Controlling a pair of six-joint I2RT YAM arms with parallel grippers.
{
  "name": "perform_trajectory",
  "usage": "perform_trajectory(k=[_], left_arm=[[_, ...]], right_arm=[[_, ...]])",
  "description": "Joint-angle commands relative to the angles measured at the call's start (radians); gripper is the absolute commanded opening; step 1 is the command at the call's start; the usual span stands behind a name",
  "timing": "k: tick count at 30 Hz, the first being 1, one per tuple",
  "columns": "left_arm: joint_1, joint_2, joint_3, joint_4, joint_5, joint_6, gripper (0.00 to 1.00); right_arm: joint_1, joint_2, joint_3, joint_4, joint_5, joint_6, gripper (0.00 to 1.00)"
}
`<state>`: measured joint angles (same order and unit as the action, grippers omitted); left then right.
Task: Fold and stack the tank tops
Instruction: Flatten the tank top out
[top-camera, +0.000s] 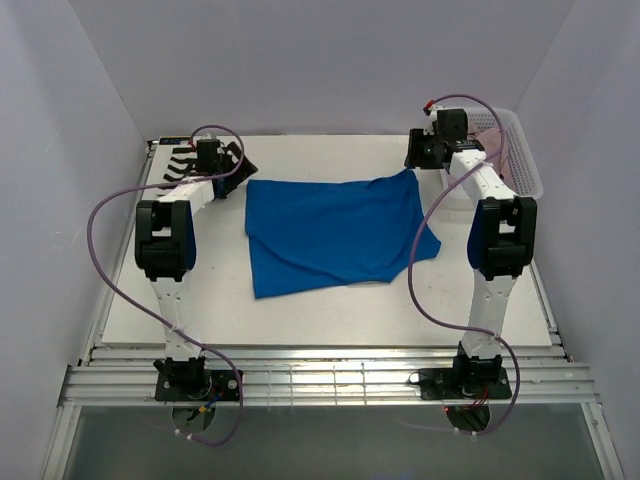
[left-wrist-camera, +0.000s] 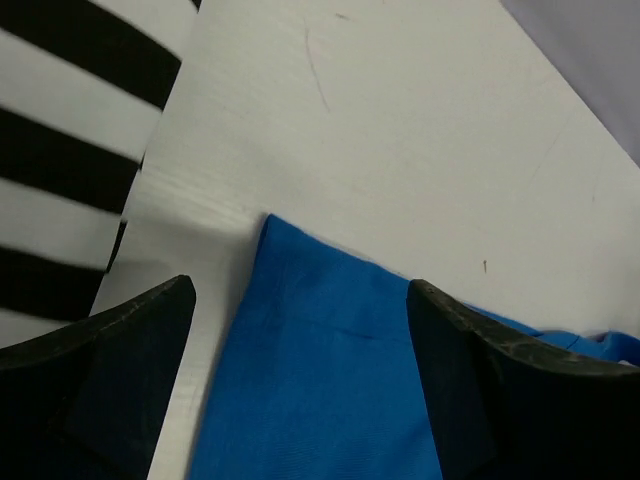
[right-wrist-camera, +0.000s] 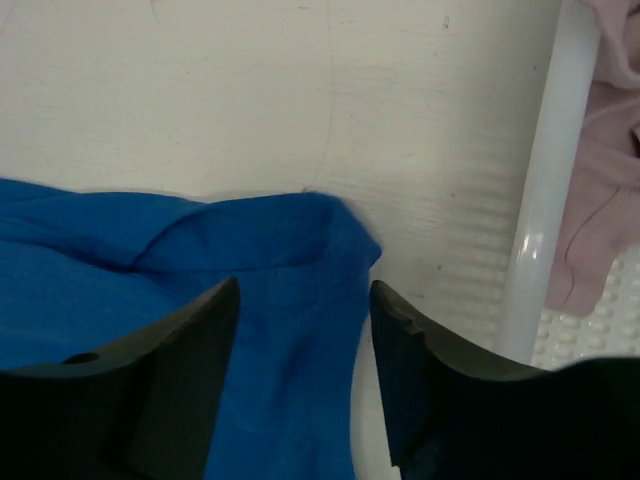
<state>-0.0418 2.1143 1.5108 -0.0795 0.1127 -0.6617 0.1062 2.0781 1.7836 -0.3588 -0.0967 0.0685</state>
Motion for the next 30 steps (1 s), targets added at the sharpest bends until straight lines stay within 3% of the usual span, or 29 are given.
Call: perform_trajectory(k=[1, 4, 8, 10, 13, 14, 18, 22, 30], left_arm=[[0.006, 0.01, 0.153, -0.026, 0.06, 0.045, 0.98], [0.005, -0.033, 0.099, 0.003, 0.113, 0.037, 0.98], [-0.012, -0.222, -0.064, 0.006, 0.134, 0.025, 0.98], [-0.035, -0.311, -0.197, -0.015, 0.119, 0.013, 0.98], [-0.072, -0.566, -0.395, -0.075, 0.039, -0.018, 0.98], [-0.076, -0.567, -0.444, -0.075, 0.032, -0.027, 0.98], [-0.104, -0.825, -0.651, -0.179, 0.025, -0.093, 0.98], [-0.128, -0.956, -0.784, -0.262, 0.028, -0.122, 0.98], [-0.135, -0.939, -0.929, -0.29, 0.105, -0.15, 0.98]], right_arm=[[0.003, -0.01, 0.142, 0.006, -0.096, -0.042, 0.65], [0.015, -0.099, 0.053, 0.069, -0.11, -0.05, 0.69], [0.036, -0.261, -0.172, 0.095, -0.138, -0.05, 0.77], [0.039, -0.378, -0.271, 0.103, -0.133, -0.038, 0.94], [0.039, -0.53, -0.532, 0.123, -0.111, 0.005, 0.9], [0.039, -0.565, -0.533, 0.123, -0.101, 0.017, 0.9], [0.032, -0.714, -0.752, 0.101, -0.031, 0.092, 0.9], [0.001, -0.766, -0.863, 0.095, -0.029, 0.172, 0.9], [-0.083, -0.673, -0.918, 0.092, -0.1, 0.22, 0.9]])
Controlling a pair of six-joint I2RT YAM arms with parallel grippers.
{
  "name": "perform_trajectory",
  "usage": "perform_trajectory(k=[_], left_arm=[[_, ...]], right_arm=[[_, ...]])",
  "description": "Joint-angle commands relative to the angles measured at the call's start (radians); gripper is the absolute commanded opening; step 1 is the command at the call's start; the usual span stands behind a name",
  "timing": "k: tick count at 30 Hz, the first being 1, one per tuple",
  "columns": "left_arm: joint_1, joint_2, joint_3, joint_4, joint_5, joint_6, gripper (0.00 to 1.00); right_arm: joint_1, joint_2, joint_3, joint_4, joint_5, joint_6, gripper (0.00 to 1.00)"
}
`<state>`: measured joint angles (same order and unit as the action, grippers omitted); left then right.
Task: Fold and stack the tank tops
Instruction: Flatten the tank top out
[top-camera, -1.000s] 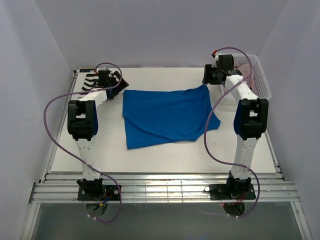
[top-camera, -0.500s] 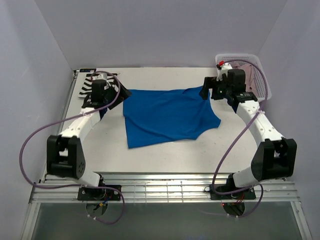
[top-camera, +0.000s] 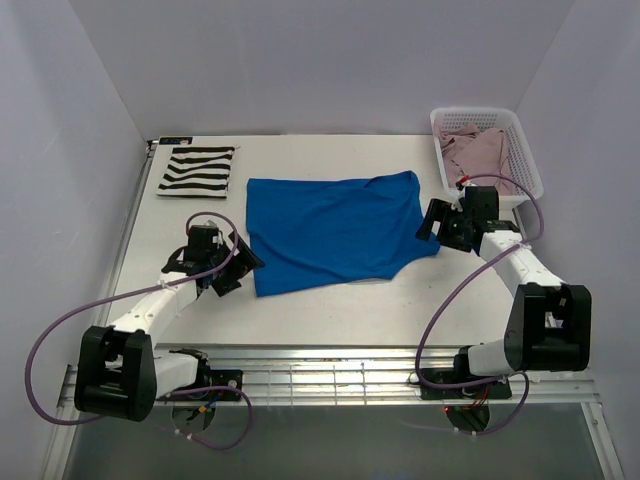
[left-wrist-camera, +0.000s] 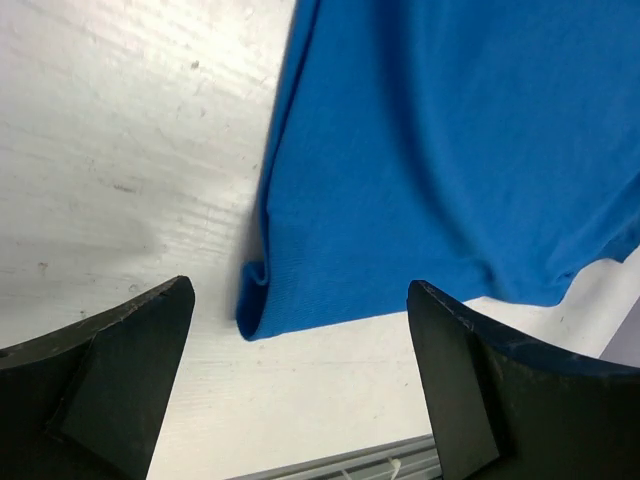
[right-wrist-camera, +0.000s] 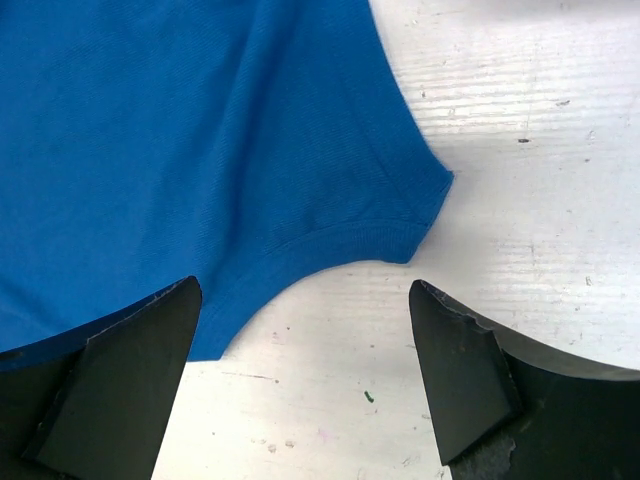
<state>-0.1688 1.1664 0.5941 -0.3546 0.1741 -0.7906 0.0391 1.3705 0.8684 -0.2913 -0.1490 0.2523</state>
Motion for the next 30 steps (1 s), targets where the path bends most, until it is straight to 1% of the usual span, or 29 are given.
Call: perform_trajectory(k=[1, 2, 3, 5, 6, 8, 9, 10, 12, 15, 16, 18, 21, 26, 27, 29, 30], left_arm=[[-0.011, 0.018, -0.031, -0.012, 0.066, -0.022, 0.98], [-0.012, 0.032, -0.042, -0.006, 0.074, -0.022, 0.98], [-0.014, 0.038, -0.054, 0.014, 0.079, -0.022, 0.97], [-0.017, 0.055, -0.08, 0.037, 0.084, -0.024, 0.93], [-0.017, 0.062, -0.083, 0.058, 0.084, -0.025, 0.88], [-0.02, 0.097, -0.083, 0.097, 0.094, -0.03, 0.83], [-0.021, 0.11, -0.083, 0.108, 0.1, -0.03, 0.77], [-0.026, 0.124, -0.08, 0.115, 0.105, -0.03, 0.75], [-0.032, 0.165, -0.074, 0.123, 0.11, -0.021, 0.73], [-0.046, 0.196, -0.074, 0.126, 0.097, -0.015, 0.69], [-0.051, 0.211, -0.074, 0.128, 0.099, -0.013, 0.61], [-0.054, 0.222, -0.071, 0.124, 0.108, -0.003, 0.55], [-0.061, 0.214, -0.082, 0.083, 0.105, -0.004, 0.55], [-0.069, 0.162, -0.088, -0.055, 0.035, 0.002, 0.55], [-0.07, 0.153, -0.089, -0.063, 0.025, 0.004, 0.55], [-0.072, 0.135, -0.099, -0.063, 0.022, -0.004, 0.49], [-0.072, 0.134, -0.099, -0.06, 0.027, -0.006, 0.39]], right_arm=[[-0.016, 0.041, -0.006, 0.027, -0.064, 0.03, 0.91], [-0.016, 0.047, -0.017, 0.035, -0.104, 0.025, 0.9], [-0.016, 0.052, -0.025, 0.04, -0.109, 0.025, 0.9], [-0.016, 0.061, -0.035, 0.04, -0.083, 0.03, 0.9], [-0.016, 0.073, -0.034, 0.04, -0.077, 0.03, 0.9], [-0.018, 0.085, -0.028, 0.04, -0.052, 0.03, 0.9], [-0.018, 0.096, -0.022, 0.038, -0.04, 0.034, 0.9], [-0.021, 0.098, -0.019, 0.037, -0.012, 0.048, 0.9], [-0.027, 0.099, -0.019, 0.038, 0.009, 0.053, 0.91], [-0.04, 0.093, -0.02, 0.035, 0.065, 0.059, 0.91], [-0.059, 0.093, -0.023, 0.035, 0.077, 0.059, 0.91], [-0.071, 0.094, -0.026, 0.035, 0.08, 0.061, 0.92], [-0.084, 0.096, -0.029, 0.034, 0.078, 0.064, 0.94], [-0.088, 0.094, -0.032, 0.034, 0.086, 0.059, 0.94], [-0.09, 0.096, -0.034, 0.034, 0.086, 0.058, 0.94], [-0.09, 0.108, -0.032, 0.04, 0.08, 0.053, 0.95], [-0.09, 0.113, -0.031, 0.04, 0.075, 0.053, 0.95]])
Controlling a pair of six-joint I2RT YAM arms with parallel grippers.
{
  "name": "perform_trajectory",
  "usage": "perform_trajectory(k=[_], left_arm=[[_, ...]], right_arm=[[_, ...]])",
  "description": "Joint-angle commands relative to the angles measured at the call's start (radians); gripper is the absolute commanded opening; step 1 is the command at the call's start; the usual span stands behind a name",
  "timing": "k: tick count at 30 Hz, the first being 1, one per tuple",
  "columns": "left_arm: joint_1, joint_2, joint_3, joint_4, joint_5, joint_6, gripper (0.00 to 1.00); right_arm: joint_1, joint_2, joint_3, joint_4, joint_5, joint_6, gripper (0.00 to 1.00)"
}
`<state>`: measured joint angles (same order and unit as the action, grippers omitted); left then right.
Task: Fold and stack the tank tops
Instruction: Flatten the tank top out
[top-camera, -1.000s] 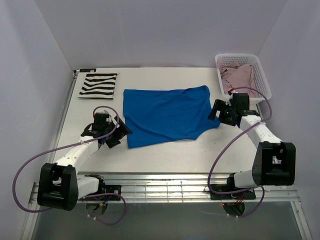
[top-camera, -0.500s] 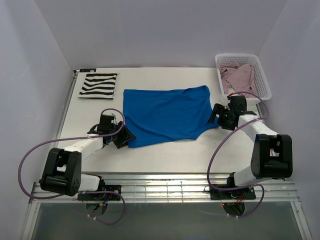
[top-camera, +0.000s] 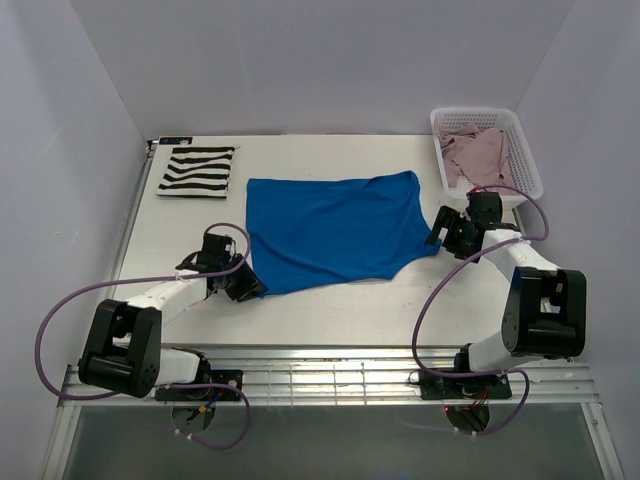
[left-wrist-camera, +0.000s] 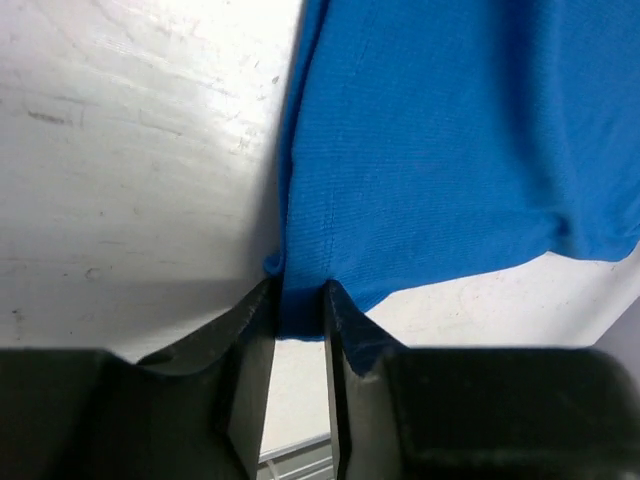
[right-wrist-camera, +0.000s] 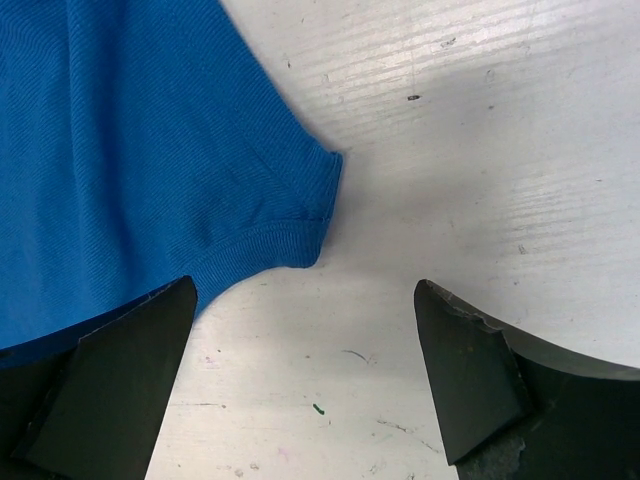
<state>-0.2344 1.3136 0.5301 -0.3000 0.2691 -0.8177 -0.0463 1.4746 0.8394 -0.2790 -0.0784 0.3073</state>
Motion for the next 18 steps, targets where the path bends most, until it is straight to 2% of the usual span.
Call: perform_trajectory(k=[1, 3, 4, 5, 7, 9, 12, 13, 15, 16, 18], left_arm=[[-0.006, -0.014, -0.035, -0.11, -0.065, 0.019, 0.35], [-0.008, -0.011, -0.035, -0.082, -0.057, 0.017, 0.27], [-0.008, -0.008, -0.033, -0.073, -0.053, 0.018, 0.17], [-0.008, -0.004, -0.03, -0.059, -0.048, 0.02, 0.15], [-0.008, 0.018, -0.022, -0.05, -0.047, 0.02, 0.0], [-0.008, 0.032, -0.012, -0.042, -0.051, 0.017, 0.0], [-0.008, 0.03, -0.01, -0.022, -0.035, 0.017, 0.0], [-0.008, 0.013, -0.01, -0.018, -0.03, 0.017, 0.0], [-0.008, -0.014, -0.005, -0.016, -0.028, 0.023, 0.0], [-0.008, -0.046, -0.002, -0.017, -0.03, 0.025, 0.0], [-0.008, -0.077, 0.013, -0.022, -0.027, 0.026, 0.0]], right_arm=[[-0.004, 0.015, 0.0, 0.031, -0.009, -0.005, 0.95], [-0.004, 0.035, 0.006, 0.04, -0.02, -0.008, 0.96], [-0.004, 0.042, 0.01, 0.044, -0.02, -0.013, 0.96], [-0.004, 0.064, 0.016, 0.047, -0.017, -0.014, 0.97], [-0.004, 0.085, 0.032, 0.06, -0.029, -0.016, 0.99], [-0.004, 0.119, 0.04, 0.09, -0.046, -0.016, 0.99], [-0.004, 0.167, 0.05, 0.107, -0.07, -0.011, 0.84], [-0.004, 0.176, 0.055, 0.112, -0.084, -0.01, 0.75], [-0.004, 0.196, 0.053, 0.127, -0.095, -0.007, 0.67], [-0.004, 0.202, 0.053, 0.142, -0.1, -0.005, 0.54], [-0.004, 0.219, 0.067, 0.135, -0.13, 0.003, 0.38]])
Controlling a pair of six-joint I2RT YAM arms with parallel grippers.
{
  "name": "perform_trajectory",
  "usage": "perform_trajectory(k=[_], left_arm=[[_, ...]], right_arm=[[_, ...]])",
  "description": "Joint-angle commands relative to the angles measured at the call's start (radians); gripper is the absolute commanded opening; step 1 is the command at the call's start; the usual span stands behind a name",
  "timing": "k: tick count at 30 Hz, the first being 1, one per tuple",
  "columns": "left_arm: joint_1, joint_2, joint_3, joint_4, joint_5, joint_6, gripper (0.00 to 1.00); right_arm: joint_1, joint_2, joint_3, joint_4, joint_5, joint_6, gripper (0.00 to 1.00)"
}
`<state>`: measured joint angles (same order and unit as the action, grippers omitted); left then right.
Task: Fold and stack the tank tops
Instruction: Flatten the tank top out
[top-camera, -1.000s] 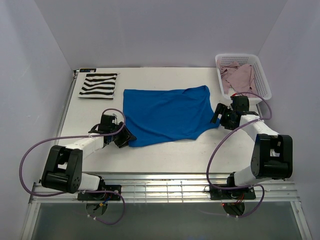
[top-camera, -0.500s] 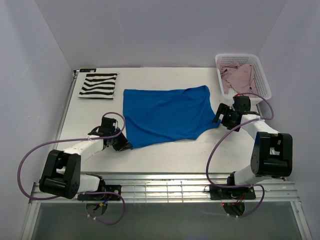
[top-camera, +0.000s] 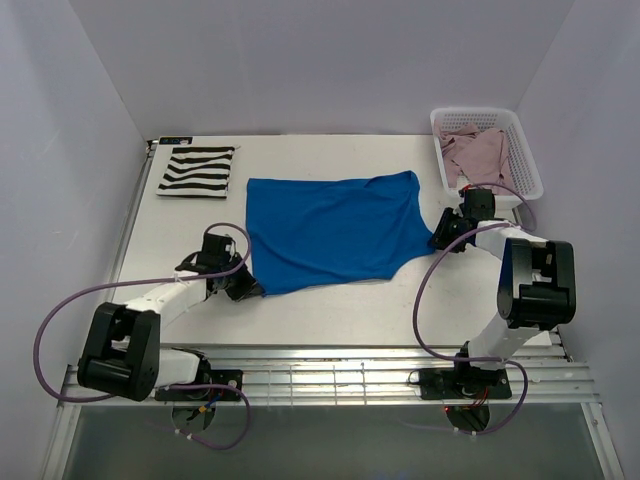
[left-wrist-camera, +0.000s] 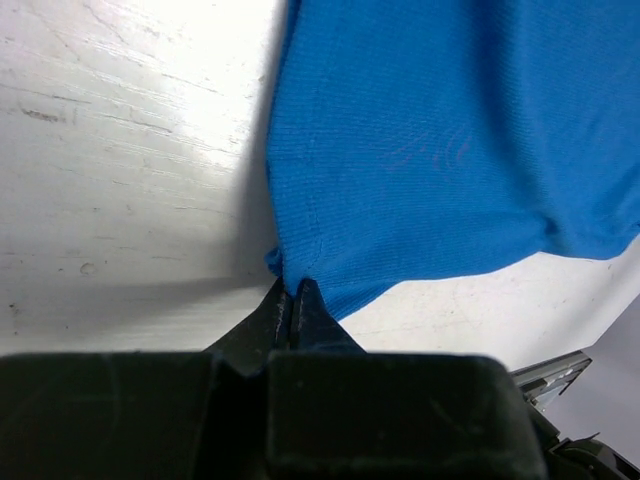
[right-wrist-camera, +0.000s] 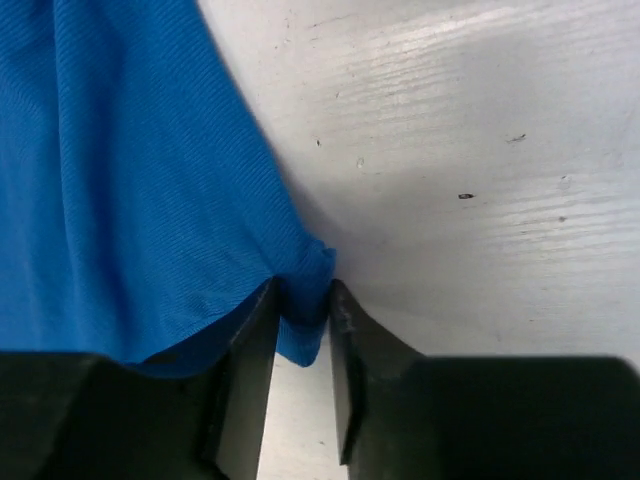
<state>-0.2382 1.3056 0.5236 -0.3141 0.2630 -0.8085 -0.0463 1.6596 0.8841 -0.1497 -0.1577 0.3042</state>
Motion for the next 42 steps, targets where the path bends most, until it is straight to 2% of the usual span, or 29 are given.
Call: perform_trajectory(k=[1, 2, 3, 7, 12, 17, 20, 24, 28, 32, 34, 35, 37, 38, 39, 40, 42], left_arm=[[-0.004, -0.083, 0.027, -0.013, -0.012, 0.014, 0.0], [-0.004, -0.109, 0.038, -0.023, -0.004, 0.012, 0.0], [-0.004, -0.124, 0.047, -0.028, 0.002, 0.009, 0.0], [-0.004, -0.232, 0.165, -0.074, 0.021, 0.0, 0.0], [-0.003, -0.368, 0.384, -0.177, -0.094, 0.032, 0.0], [-0.003, -0.391, 0.648, -0.244, -0.2, 0.078, 0.0], [-0.001, -0.399, 0.734, -0.25, -0.277, 0.095, 0.0], [-0.003, -0.398, 0.855, -0.249, -0.326, 0.114, 0.0], [-0.001, -0.347, 0.883, -0.226, -0.363, 0.141, 0.0], [0.002, -0.223, 0.9, -0.178, -0.393, 0.182, 0.0], [0.037, -0.105, 0.967, -0.148, -0.363, 0.204, 0.0], [0.066, -0.059, 1.001, -0.14, -0.285, 0.207, 0.0], [0.186, 0.081, 1.125, -0.093, -0.126, 0.193, 0.0], [0.229, 0.128, 1.173, -0.077, 0.01, 0.148, 0.0], [0.311, 0.173, 1.226, -0.066, 0.072, 0.134, 0.0], [0.333, 0.251, 1.28, -0.051, 0.114, 0.12, 0.0], [0.375, 0.308, 1.43, -0.059, 0.18, 0.101, 0.0]], right_arm=[[-0.004, 0.034, 0.027, 0.002, -0.063, 0.01, 0.3], [-0.004, 0.02, 0.033, -0.007, -0.068, 0.013, 0.14], [-0.004, 0.005, 0.036, -0.011, -0.074, 0.016, 0.08], [-0.004, -0.105, 0.099, -0.105, -0.098, 0.003, 0.08], [-0.02, -0.3, 0.237, -0.239, -0.1, 0.0, 0.08], [-0.11, -0.434, 0.357, -0.33, -0.164, -0.013, 0.08], [-0.161, -0.494, 0.418, -0.352, -0.207, -0.019, 0.08], [-0.181, -0.518, 0.507, -0.392, -0.233, -0.048, 0.08], [-0.181, -0.482, 0.546, -0.389, -0.278, -0.057, 0.08], [-0.181, -0.417, 0.547, -0.291, -0.354, -0.056, 0.08], [-0.181, -0.344, 0.599, -0.252, -0.414, -0.062, 0.08], [-0.176, -0.315, 0.631, -0.248, -0.428, -0.062, 0.08], [-0.155, -0.212, 0.766, -0.257, -0.45, -0.074, 0.08], [-0.145, -0.177, 0.829, -0.272, -0.453, -0.079, 0.08], [-0.138, -0.135, 0.968, -0.289, -0.477, -0.086, 0.08], [-0.135, -0.06, 1.04, -0.327, -0.482, -0.077, 0.08], [-0.136, 0.009, 1.191, -0.375, -0.503, -0.082, 0.08]])
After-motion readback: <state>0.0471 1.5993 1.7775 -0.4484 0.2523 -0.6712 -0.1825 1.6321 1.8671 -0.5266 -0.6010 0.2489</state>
